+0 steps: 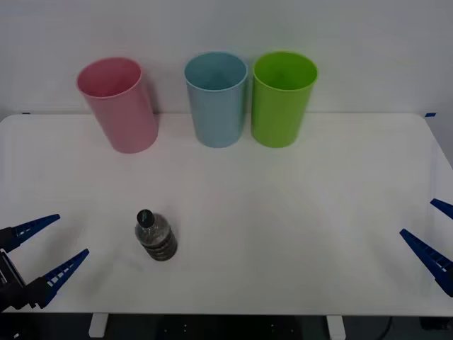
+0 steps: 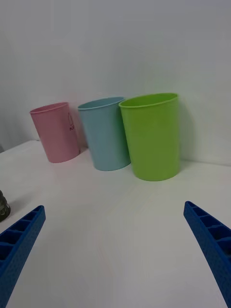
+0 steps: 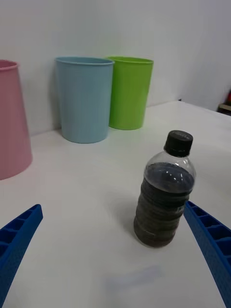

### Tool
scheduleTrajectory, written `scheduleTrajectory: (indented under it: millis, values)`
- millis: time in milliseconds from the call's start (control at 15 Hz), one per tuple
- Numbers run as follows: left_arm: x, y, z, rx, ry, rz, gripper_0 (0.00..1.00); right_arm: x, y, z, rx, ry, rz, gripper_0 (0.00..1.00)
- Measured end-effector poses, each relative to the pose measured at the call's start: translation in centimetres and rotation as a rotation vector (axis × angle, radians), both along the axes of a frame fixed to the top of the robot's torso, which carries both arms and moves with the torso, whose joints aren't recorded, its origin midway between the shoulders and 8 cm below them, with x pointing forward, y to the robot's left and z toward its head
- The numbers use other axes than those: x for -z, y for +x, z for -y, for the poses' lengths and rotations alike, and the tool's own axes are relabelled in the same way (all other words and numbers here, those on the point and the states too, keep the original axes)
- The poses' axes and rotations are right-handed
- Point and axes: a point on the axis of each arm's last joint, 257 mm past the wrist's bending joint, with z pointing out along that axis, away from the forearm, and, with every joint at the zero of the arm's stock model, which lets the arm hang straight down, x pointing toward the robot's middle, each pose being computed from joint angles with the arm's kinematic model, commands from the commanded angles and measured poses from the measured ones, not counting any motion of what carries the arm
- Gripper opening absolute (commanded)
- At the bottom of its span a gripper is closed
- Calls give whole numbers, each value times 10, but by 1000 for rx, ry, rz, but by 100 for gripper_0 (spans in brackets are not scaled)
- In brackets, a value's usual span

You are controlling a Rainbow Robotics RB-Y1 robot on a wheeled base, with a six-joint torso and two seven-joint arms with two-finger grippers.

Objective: Grasp the object on the table and drop it into the matching bin: aluminum can to the light blue bin, PET bottle to the pink bin.

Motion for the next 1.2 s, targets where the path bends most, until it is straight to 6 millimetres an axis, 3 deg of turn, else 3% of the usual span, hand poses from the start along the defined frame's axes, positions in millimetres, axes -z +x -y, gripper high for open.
scheduleTrajectory:
  millis: [533, 1200]
  values:
    - [25, -5, 35, 92, 56, 10, 100, 0, 0, 0, 0, 0, 0, 100]
    - [50, 16, 73, 123, -2, -14, 100, 0, 0, 0, 0, 0, 0, 100]
